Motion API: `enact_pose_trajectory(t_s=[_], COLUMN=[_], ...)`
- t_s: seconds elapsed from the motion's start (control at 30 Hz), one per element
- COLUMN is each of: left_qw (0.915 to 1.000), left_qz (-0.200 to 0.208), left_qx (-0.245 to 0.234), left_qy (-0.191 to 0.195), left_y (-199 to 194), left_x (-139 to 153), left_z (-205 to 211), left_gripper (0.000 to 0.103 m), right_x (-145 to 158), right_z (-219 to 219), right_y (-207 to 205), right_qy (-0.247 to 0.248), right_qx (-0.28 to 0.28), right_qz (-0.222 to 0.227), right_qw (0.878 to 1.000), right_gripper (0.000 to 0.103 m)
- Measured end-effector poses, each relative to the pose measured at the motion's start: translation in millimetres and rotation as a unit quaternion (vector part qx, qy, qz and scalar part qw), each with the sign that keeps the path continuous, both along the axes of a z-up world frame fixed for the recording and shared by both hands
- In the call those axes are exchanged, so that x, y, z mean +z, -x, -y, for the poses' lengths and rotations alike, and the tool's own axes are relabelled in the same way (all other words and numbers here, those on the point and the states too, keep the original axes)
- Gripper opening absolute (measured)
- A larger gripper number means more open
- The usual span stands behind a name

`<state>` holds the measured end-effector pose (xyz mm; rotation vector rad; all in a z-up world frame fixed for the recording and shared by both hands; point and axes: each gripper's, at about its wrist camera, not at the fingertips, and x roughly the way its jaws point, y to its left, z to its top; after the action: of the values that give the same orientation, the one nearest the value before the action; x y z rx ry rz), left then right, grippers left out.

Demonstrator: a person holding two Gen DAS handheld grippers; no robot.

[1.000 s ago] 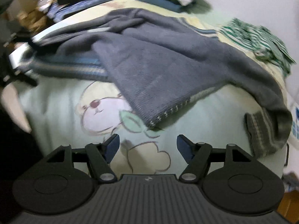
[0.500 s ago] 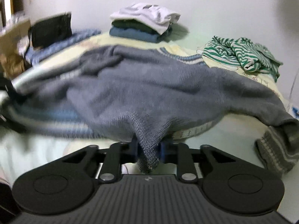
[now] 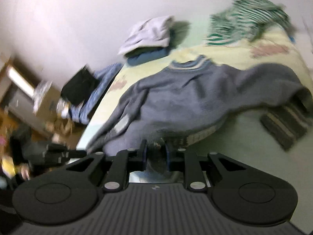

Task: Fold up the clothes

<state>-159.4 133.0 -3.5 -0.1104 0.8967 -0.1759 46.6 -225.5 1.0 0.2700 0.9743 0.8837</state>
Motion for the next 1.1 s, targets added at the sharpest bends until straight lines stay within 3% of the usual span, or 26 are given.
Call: enact_pose_trajectory(t_s=[0.07,0.13,0.27,0.33,0.47,0.63,0.73,0.83,0.9,0.93,0.97,1.1], left_qw=[0.9996,0.9989,0.9964,0.9955,0.9953,0.9969,0.9978,0.9980,0.9978,0.9975,0.9972,0.9960], left_qz=[-0.020,-0.041,-0.069,-0.082,-0.089,-0.071,-0.062,-0.056,-0.050,-0.048,-0.045,-0.031], left_qx=[0.005,0.005,0.024,0.030,0.027,0.027,0.022,0.028,0.037,0.042,0.046,0.057], left_qy=[-0.020,-0.022,-0.042,-0.036,-0.024,-0.016,-0.004,0.009,0.023,0.030,0.037,0.061], left_y=[-5,-7,-3,2,6,-2,-13,-20,-22,-23,-24,-22], left_x=[-14,-28,-46,-51,-57,-63,-62,-57,-53,-50,-48,-36], left_z=[0,1,-1,-2,4,10,11,11,10,9,9,5], left_gripper=[0.061,0.066,0.081,0.082,0.082,0.080,0.066,0.045,0.027,0.022,0.014,0.009], right_x=[-15,-34,-48,-48,-48,-56,-74,-87,-90,-89,-88,-71], right_z=[-5,-8,2,11,6,-15,-37,-49,-53,-54,-54,-41], right_y=[-6,-10,7,21,56,91,95,93,85,80,75,42], right_qy=[0.022,0.048,0.080,0.092,0.151,0.209,0.224,0.218,0.200,0.186,0.172,0.066], right_qx=[-0.017,-0.023,-0.006,0.011,0.089,0.169,0.186,0.170,0.149,0.143,0.138,0.108], right_qz=[0.007,-0.013,-0.028,-0.022,0.049,0.137,0.174,0.223,0.231,0.221,0.208,0.053], right_qw=[1.000,0.999,0.996,0.995,0.983,0.953,0.941,0.935,0.941,0.947,0.953,0.991], right_gripper=[0.028,0.038,0.040,0.040,0.045,0.053,0.054,0.053,0.048,0.038,0.015,0.011])
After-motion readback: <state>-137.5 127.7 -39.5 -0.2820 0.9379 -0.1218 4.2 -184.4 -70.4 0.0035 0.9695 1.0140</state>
